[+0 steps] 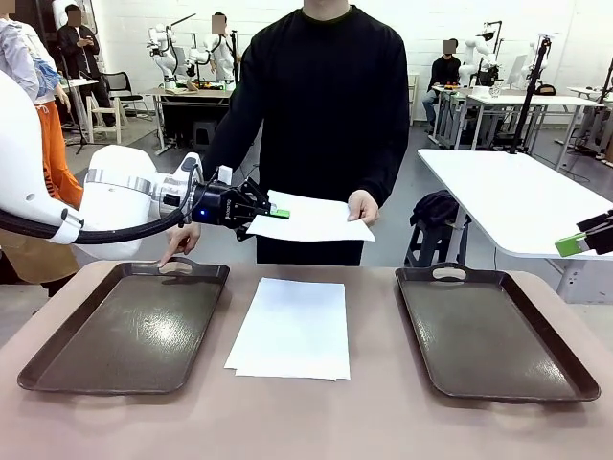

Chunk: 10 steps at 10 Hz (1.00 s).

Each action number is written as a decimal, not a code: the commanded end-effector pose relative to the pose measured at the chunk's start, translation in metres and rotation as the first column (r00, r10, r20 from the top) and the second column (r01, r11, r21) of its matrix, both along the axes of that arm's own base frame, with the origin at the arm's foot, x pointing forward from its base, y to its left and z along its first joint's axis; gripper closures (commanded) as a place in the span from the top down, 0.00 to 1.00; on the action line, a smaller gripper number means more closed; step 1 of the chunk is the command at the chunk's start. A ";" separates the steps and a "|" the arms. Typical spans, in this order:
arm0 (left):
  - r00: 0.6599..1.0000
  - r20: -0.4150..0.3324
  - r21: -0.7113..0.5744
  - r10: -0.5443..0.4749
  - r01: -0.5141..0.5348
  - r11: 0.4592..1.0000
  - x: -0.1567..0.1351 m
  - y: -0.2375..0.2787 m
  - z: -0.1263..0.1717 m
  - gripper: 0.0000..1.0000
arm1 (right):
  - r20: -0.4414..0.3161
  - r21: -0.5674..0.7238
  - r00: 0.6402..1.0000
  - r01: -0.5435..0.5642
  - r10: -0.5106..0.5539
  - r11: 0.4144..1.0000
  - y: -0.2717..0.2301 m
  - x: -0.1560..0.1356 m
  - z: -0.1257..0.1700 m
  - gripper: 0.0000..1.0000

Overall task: Sort the A4 documents.
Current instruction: Receive the A4 Paper.

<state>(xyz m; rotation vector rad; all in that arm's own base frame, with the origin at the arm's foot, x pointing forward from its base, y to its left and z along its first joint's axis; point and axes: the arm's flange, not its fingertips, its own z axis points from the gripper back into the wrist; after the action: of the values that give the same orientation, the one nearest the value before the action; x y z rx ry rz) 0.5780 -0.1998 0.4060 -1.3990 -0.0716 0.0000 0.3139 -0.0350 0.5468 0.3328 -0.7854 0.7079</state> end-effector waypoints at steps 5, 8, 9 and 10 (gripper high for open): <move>1.000 -0.002 0.004 0.003 -0.003 1.000 -0.003 0.001 0.000 0.00 | -0.002 0.003 1.000 -0.007 0.007 1.000 0.001 0.001 -0.001 1.00; 1.000 -0.002 0.004 0.003 -0.003 1.000 -0.003 0.001 0.000 0.00 | -0.002 0.003 1.000 -0.007 0.007 1.000 0.001 0.001 -0.001 1.00; 1.000 -0.002 0.004 0.003 -0.003 1.000 -0.003 0.001 0.000 0.00 | -0.002 0.003 1.000 -0.007 0.007 1.000 0.001 0.001 -0.001 1.00; 1.000 -0.002 0.004 0.003 -0.003 1.000 -0.003 0.001 0.000 0.00 | -0.002 0.003 1.000 -0.007 0.007 1.000 0.001 0.001 -0.001 1.00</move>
<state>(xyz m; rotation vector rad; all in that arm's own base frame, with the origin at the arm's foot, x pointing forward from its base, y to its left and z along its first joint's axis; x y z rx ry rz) 0.5741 -0.1988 0.4053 -1.3959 -0.0711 0.0008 0.3139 -0.0350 0.5468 0.3328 -0.7853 0.7079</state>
